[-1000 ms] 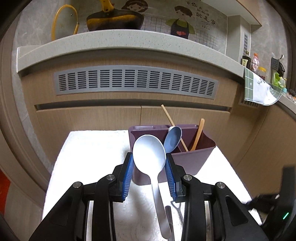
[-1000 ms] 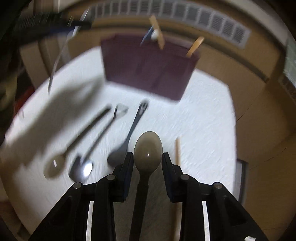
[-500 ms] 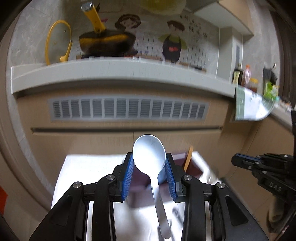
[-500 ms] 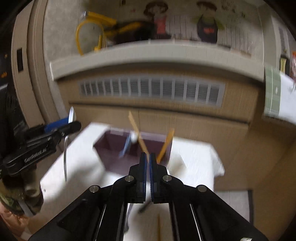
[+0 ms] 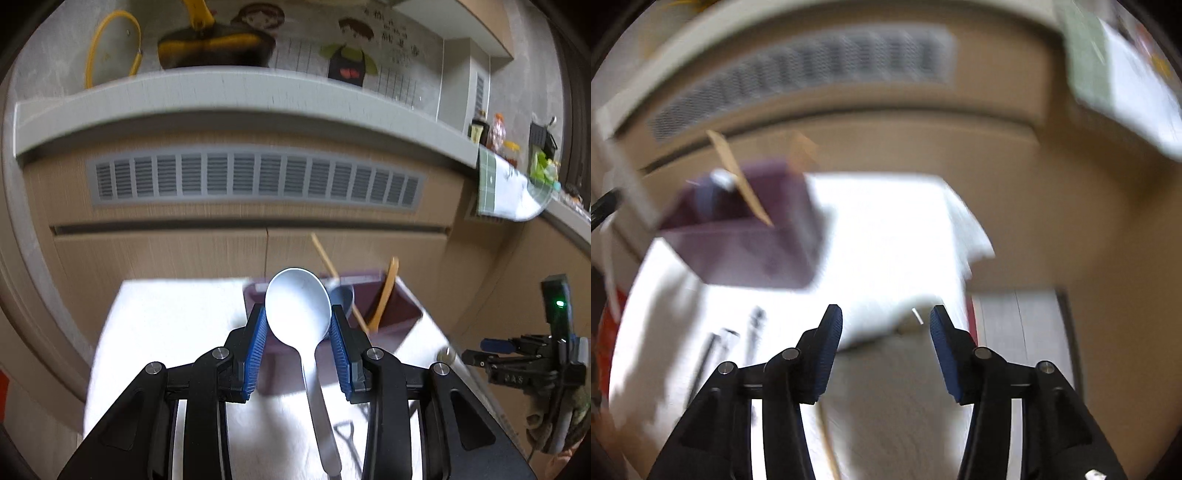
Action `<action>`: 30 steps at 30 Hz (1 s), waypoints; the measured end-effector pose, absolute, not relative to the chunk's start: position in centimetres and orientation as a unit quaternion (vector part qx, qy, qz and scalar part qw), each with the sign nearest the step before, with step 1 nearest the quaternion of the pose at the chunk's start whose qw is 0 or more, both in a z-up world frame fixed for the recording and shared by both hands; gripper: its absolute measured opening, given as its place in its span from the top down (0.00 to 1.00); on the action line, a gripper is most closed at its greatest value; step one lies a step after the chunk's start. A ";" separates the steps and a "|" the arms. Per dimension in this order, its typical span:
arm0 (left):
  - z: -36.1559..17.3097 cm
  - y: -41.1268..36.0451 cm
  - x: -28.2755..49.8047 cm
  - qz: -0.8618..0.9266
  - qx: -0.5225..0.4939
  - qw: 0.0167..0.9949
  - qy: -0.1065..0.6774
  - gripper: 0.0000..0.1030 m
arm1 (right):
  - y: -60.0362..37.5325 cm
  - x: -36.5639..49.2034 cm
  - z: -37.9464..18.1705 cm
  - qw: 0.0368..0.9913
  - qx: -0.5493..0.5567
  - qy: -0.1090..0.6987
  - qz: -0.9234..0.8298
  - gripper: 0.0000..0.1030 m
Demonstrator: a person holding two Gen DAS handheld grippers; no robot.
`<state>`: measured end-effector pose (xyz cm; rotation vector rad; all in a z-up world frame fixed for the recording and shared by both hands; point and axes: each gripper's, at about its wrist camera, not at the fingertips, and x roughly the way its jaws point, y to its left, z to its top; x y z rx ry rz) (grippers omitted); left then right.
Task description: Organize utensils
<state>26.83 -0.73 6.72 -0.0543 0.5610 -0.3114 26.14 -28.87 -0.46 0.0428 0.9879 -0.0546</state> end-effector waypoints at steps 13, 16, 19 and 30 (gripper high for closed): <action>2.3 0.4 26.7 -0.135 -0.051 0.935 0.323 0.66 | -26.0 31.5 -6.9 0.860 0.015 0.493 -0.131 0.63; 2.1 0.7 26.6 -0.134 -0.058 0.934 0.326 0.66 | -24.6 31.5 -6.7 0.865 -0.015 0.490 -0.109 0.74; 2.1 0.8 26.3 -0.135 -0.057 0.934 0.327 0.66 | -24.5 30.2 -5.7 0.875 -0.017 0.477 -0.085 0.77; 3.4 -0.1 24.9 -0.141 -0.051 0.936 0.320 0.66 | -23.8 23.9 2.4 0.921 -0.017 0.389 -0.006 0.79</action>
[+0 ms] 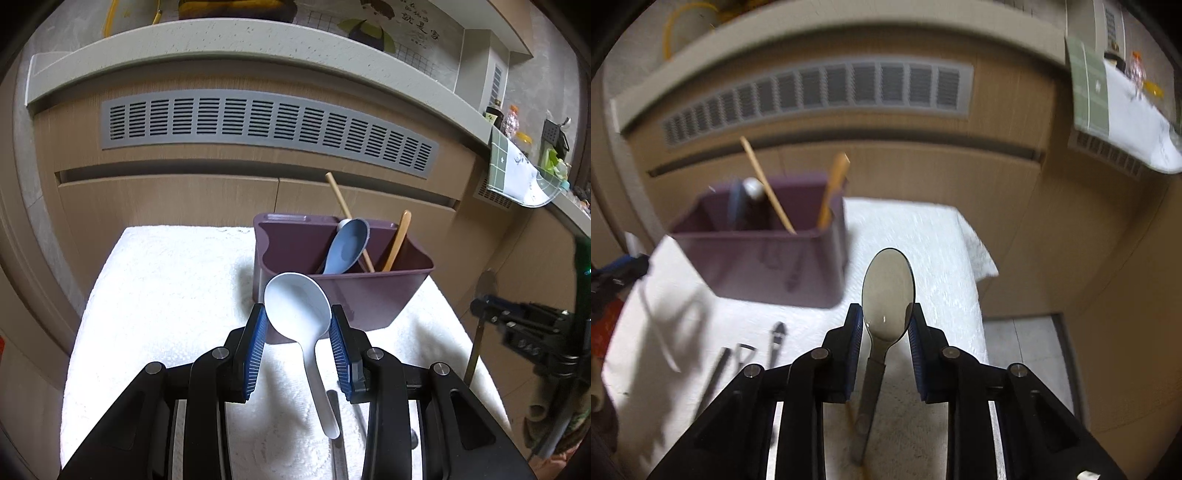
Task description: Organize utensils
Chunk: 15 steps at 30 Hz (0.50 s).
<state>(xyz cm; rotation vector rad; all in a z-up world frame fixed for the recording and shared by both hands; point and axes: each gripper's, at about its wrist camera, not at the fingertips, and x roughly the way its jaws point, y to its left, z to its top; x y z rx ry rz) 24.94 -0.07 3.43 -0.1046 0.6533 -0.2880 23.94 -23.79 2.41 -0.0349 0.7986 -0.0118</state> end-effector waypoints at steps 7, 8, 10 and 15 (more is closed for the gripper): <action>7.8 -0.4 24.8 -0.158 -0.047 0.947 0.277 0.66 | -22.3 23.3 8.2 0.946 -0.022 0.321 0.034 0.97; 9.0 -0.3 24.9 -0.160 -0.048 0.950 0.264 0.66 | -22.0 23.6 9.1 0.949 -0.027 0.310 0.042 0.97; 10.5 -0.2 25.3 -0.162 -0.049 0.954 0.248 0.66 | -22.0 24.3 10.2 0.951 -0.017 0.301 0.066 0.98; 13.1 0.0 27.2 -0.168 -0.050 0.961 0.213 0.66 | -22.0 25.9 12.5 0.959 -0.008 0.272 0.082 0.98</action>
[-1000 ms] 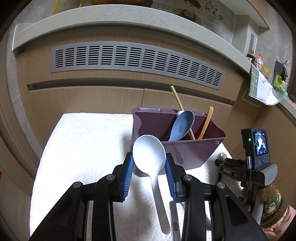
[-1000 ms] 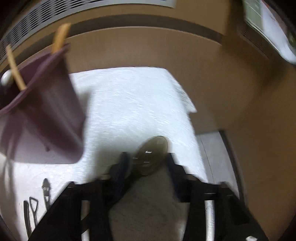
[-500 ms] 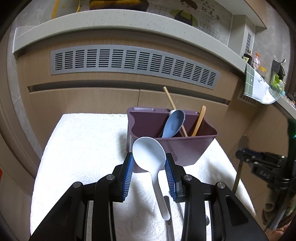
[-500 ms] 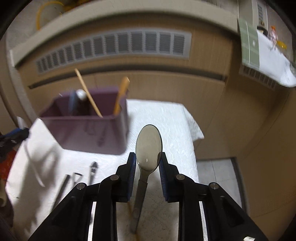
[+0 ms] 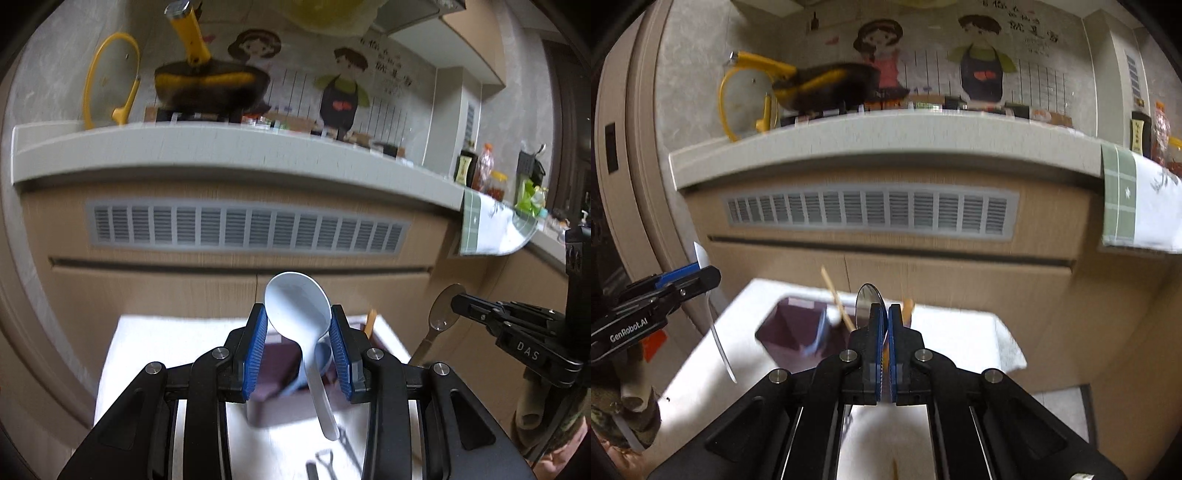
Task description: Organize utensils
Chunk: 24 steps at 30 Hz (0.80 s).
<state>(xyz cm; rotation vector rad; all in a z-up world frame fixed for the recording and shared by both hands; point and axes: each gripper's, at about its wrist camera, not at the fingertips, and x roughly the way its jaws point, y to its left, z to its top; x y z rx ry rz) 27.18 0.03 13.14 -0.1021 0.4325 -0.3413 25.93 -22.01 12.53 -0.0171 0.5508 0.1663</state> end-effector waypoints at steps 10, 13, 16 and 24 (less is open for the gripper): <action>13.7 -1.6 32.0 -0.163 -0.019 0.972 0.170 0.66 | -21.2 29.5 15.7 0.974 -0.025 0.217 0.064 0.98; 11.2 -2.1 34.1 -0.165 -0.015 0.967 0.194 0.65 | -20.6 31.0 14.0 0.970 -0.049 0.230 0.058 0.98; 8.2 -2.3 36.0 -0.173 -0.020 0.955 0.239 0.64 | -20.4 32.7 11.3 0.957 -0.056 0.273 0.075 0.97; 5.4 -0.6 35.9 -0.166 -0.046 0.940 0.293 0.51 | -21.1 32.9 6.8 0.936 -0.067 0.333 0.090 0.63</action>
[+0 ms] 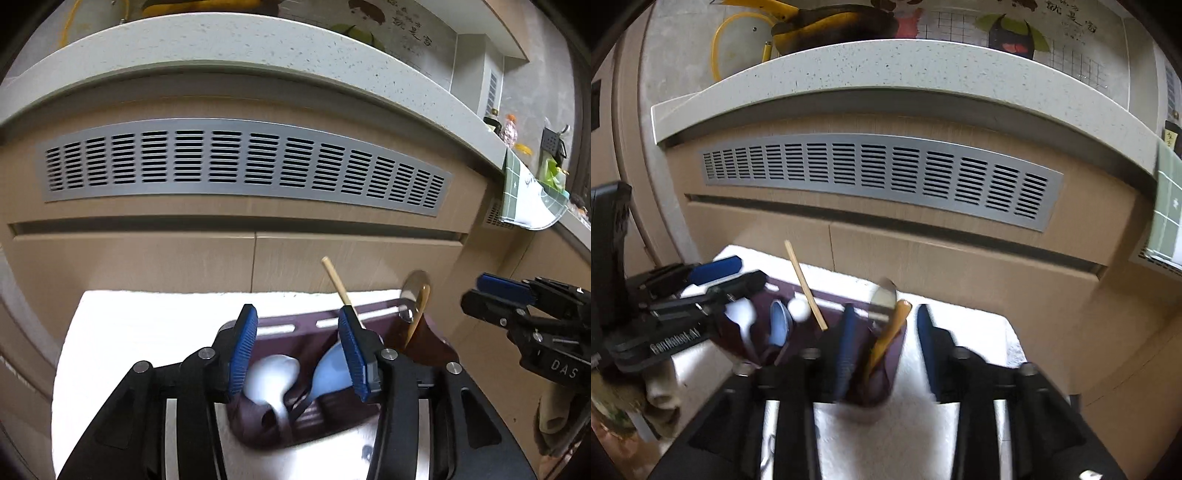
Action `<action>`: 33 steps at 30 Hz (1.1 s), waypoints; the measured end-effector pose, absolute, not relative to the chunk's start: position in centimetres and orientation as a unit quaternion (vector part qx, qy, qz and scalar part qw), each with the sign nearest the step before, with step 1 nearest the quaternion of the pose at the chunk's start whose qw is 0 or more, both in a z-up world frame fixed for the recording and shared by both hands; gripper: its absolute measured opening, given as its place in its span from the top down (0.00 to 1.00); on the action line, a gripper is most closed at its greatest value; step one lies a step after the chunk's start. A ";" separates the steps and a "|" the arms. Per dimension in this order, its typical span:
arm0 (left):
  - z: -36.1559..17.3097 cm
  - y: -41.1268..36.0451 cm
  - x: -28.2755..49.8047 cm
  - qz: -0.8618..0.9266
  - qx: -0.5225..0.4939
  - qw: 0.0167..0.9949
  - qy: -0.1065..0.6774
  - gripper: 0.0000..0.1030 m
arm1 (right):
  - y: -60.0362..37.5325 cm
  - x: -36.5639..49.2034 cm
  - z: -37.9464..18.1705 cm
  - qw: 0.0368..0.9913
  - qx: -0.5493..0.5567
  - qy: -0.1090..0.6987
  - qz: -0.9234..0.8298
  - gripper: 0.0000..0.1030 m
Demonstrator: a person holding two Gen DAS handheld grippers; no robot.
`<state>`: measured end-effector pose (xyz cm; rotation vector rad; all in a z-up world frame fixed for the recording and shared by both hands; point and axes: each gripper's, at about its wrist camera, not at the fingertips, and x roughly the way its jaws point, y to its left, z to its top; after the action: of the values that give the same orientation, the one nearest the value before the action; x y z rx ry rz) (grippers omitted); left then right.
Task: Organize utensils
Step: 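Drop the white spoon and brown spoon into the caddy with both tools, then grasp a wooden chopstick with the right tool while the left reaches for the dark spoon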
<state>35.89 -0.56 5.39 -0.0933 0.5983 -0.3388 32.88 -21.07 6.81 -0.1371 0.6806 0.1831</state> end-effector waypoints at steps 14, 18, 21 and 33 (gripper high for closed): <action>-0.5 -1.9 24.1 -0.166 -0.010 0.906 0.389 0.46 | -23.0 21.7 -1.9 0.884 -0.069 0.455 0.084 0.81; -3.0 -2.7 21.3 -0.172 -0.002 0.888 0.426 0.46 | -23.5 19.6 -4.6 0.873 -0.045 0.481 0.070 0.82; -4.1 -2.9 19.7 -0.171 0.000 0.880 0.444 0.46 | -23.8 18.7 -5.8 0.871 -0.038 0.487 0.050 0.82; -5.4 -3.7 17.1 -0.174 0.017 0.862 0.475 0.45 | -24.0 17.1 -6.7 0.872 -0.013 0.488 0.034 0.94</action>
<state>17.09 -3.70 -5.44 0.0361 0.9957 -0.3657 17.15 -23.98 -6.73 -0.0267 1.0202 0.0705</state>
